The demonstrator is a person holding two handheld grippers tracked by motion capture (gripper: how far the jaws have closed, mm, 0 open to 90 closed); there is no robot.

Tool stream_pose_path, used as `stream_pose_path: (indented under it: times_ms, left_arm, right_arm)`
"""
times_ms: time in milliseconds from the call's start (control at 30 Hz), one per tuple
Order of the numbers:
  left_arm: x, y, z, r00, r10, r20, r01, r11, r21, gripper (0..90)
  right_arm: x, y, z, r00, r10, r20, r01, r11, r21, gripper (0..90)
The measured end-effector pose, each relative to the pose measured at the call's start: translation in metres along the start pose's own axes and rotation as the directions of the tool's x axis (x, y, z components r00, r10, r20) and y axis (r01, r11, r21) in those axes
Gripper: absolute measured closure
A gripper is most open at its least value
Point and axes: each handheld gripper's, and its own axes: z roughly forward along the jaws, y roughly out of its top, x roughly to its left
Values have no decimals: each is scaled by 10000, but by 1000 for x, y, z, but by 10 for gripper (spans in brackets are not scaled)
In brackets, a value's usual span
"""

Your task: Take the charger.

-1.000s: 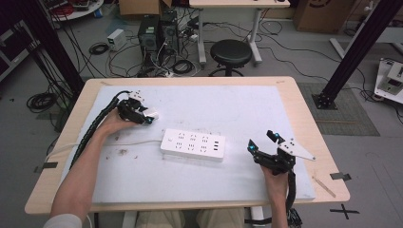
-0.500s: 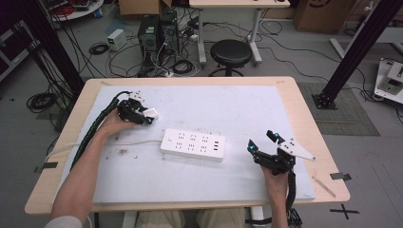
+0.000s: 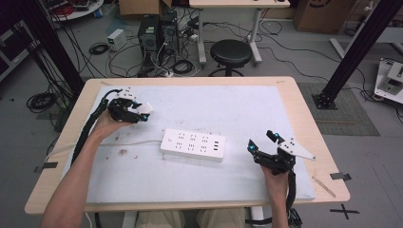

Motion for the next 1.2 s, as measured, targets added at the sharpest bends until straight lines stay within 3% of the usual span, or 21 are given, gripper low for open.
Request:
stream_pose_path:
  times_ms: [333,533,733,867,967,1200]
  left_arm:
    - [-22,-1,-31,9994,12,-335,-43,9958,-910,424]
    - [-35,-2,-43,9983,32,-584,-95,9941,-1080,424]
    - [-50,-7,-54,9968,-195,-772,88,9906,-1368,424]
    - [-58,-11,-62,9960,-396,-797,255,9849,-1715,424]
    - [-68,-8,-75,9951,-265,-956,98,9853,-1708,424]
    - [-84,-5,-93,9920,-359,-1207,76,9738,-2273,424]
  right_arm:
    - [0,0,0,10000,35,-42,-34,10000,37,170]
    - [0,0,0,10000,34,-23,-34,10000,42,170]
    - [0,0,0,9998,66,181,-66,10000,5,170]
    - [-1,0,0,9998,131,173,-131,9999,15,170]
    - [0,0,1,9998,125,126,-126,9999,48,170]
    - [1,0,0,9999,121,105,-121,9999,64,170]
